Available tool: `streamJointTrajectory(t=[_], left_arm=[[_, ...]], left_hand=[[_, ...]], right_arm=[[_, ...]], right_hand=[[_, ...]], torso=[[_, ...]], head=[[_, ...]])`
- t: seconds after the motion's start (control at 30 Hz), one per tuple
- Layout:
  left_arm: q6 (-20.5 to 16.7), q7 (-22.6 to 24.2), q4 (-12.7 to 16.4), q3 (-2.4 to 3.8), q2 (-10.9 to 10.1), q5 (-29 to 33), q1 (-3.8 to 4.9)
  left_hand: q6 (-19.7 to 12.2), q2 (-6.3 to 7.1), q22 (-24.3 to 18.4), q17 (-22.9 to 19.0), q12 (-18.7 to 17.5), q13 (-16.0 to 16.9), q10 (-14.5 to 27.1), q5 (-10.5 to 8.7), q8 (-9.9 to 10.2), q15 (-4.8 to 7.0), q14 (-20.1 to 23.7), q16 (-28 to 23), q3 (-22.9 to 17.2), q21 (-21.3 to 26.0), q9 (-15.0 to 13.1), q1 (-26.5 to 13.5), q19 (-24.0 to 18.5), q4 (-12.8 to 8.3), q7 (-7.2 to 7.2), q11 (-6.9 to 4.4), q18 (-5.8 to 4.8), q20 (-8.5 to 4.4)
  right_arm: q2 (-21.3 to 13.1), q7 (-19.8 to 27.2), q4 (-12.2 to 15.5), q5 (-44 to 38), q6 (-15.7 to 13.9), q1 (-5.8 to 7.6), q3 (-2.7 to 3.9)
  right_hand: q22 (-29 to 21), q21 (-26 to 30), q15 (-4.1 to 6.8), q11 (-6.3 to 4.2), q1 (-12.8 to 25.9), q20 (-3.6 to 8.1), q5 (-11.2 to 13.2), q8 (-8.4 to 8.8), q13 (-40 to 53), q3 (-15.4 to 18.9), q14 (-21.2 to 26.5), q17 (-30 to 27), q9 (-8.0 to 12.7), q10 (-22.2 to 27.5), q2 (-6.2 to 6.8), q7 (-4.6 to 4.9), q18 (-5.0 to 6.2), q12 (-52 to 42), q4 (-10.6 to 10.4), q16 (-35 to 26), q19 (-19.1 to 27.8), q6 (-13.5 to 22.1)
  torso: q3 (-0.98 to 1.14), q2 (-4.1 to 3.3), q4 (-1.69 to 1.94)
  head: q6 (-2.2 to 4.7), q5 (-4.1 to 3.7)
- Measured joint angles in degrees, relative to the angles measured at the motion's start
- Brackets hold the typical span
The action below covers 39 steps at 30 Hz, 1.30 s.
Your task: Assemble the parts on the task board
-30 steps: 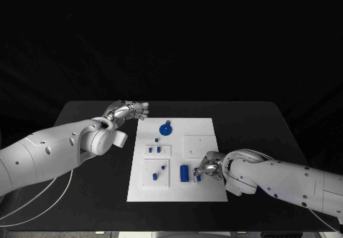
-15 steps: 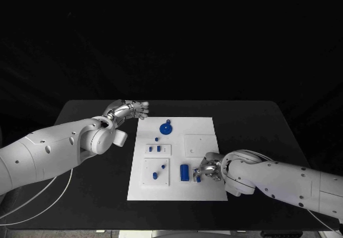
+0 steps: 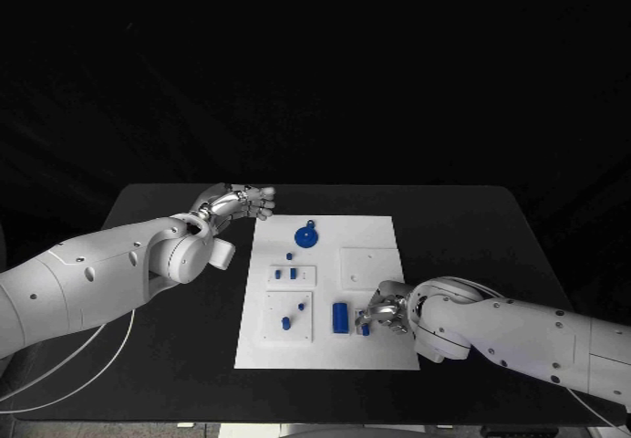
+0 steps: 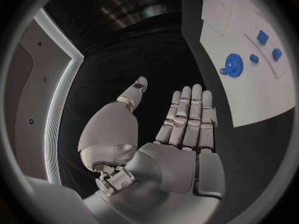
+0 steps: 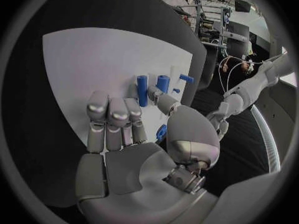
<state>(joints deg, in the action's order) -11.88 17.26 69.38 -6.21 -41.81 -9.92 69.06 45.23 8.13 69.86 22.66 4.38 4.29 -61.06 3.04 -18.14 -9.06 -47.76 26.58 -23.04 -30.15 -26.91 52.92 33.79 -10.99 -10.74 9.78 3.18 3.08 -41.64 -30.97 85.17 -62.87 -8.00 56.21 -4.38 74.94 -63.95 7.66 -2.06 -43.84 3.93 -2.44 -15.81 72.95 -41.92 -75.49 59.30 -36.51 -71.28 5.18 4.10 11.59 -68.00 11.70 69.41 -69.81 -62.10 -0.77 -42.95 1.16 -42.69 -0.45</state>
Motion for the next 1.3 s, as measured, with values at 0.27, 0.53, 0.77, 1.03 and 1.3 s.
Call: streamJointTrajectory(t=[0.27,0.53,0.77,1.03,1.3], left_arm=[[0.0,-0.1,0.0,0.00,0.0,0.0,0.00],[0.0,-0.1,0.0,0.00,0.0,0.0,0.00],[0.0,-0.2,0.0,0.00,0.0,0.0,0.00],[0.0,-0.3,0.0,0.00,0.0,0.0,0.00],[0.0,-0.3,-0.1,0.00,0.0,0.0,0.00]], left_hand=[[0.0,0.00,0.1,0.0,0.0,0.0,0.1,0.00,0.0,0.00,0.0,0.0,0.0,0.0,0.1,0.0,0.0,0.0,0.00,-0.06,-0.02,0.00],[0.0,0.00,0.1,0.0,0.0,0.0,0.1,0.00,0.0,0.00,0.0,0.0,0.0,0.0,0.1,0.0,0.0,0.0,0.00,-0.06,-0.06,0.00],[0.0,0.00,0.1,0.0,0.0,0.0,0.1,0.00,0.0,0.00,0.0,0.0,0.0,0.0,0.1,0.0,0.0,0.0,0.00,-0.06,-0.09,0.00],[0.0,0.00,0.1,0.0,0.0,0.0,0.1,0.00,0.0,0.00,0.0,0.0,0.0,0.0,0.0,0.0,0.0,0.0,0.00,-0.06,-0.12,0.00],[0.0,0.00,0.1,0.1,0.0,0.0,0.1,0.00,0.0,0.00,0.0,0.0,0.0,0.0,0.0,0.0,0.0,0.0,0.00,-0.06,-0.17,0.00]], right_arm=[[-0.3,0.1,0.6,0.0,-0.2,-0.10,-0.10],[-0.7,0.2,1.2,0.0,-0.2,-0.17,-0.12],[-1.0,0.3,1.7,0.0,-0.4,-0.19,-0.12],[-1.3,0.5,2.1,-0.3,-0.6,-0.19,-0.10],[-1.4,0.6,2.3,-0.8,-0.8,-0.19,-0.06]], right_hand=[[0.0,0.0,0.10,0.00,2.0,-0.08,0.0,0.06,0.2,2.9,0.1,0.0,0.2,0.0,0.91,0.04,0.02,0.0,-0.2,0.0,0.1,0.0],[0.0,0.0,0.11,0.00,3.3,-0.09,0.0,0.28,0.2,4.1,0.1,0.0,0.1,0.0,2.21,0.03,0.04,0.0,-0.7,0.0,0.1,0.0],[0.0,0.0,0.11,0.01,3.4,-0.09,0.0,0.29,0.2,4.1,0.1,0.0,0.1,0.0,2.35,0.02,0.06,0.0,-0.7,0.0,0.1,0.0],[0.0,0.0,0.11,0.01,3.4,-0.09,0.0,0.28,0.2,4.1,0.1,0.0,0.1,0.0,2.35,-0.01,0.06,0.0,-0.7,0.0,0.1,0.0],[0.0,0.0,0.11,0.02,3.4,-0.05,0.0,0.28,0.2,4.1,0.1,0.0,0.1,0.0,2.35,-0.02,0.07,0.0,-0.7,0.0,0.1,0.0]], torso=[[0.01,0.00,-0.02],[0.02,0.00,-0.01],[0.01,0.01,-0.01],[0.01,0.02,-0.01],[0.02,0.02,-0.01]], head=[[0.06,0.08],[0.08,0.12],[0.08,0.16],[0.11,0.31],[0.13,0.32]])
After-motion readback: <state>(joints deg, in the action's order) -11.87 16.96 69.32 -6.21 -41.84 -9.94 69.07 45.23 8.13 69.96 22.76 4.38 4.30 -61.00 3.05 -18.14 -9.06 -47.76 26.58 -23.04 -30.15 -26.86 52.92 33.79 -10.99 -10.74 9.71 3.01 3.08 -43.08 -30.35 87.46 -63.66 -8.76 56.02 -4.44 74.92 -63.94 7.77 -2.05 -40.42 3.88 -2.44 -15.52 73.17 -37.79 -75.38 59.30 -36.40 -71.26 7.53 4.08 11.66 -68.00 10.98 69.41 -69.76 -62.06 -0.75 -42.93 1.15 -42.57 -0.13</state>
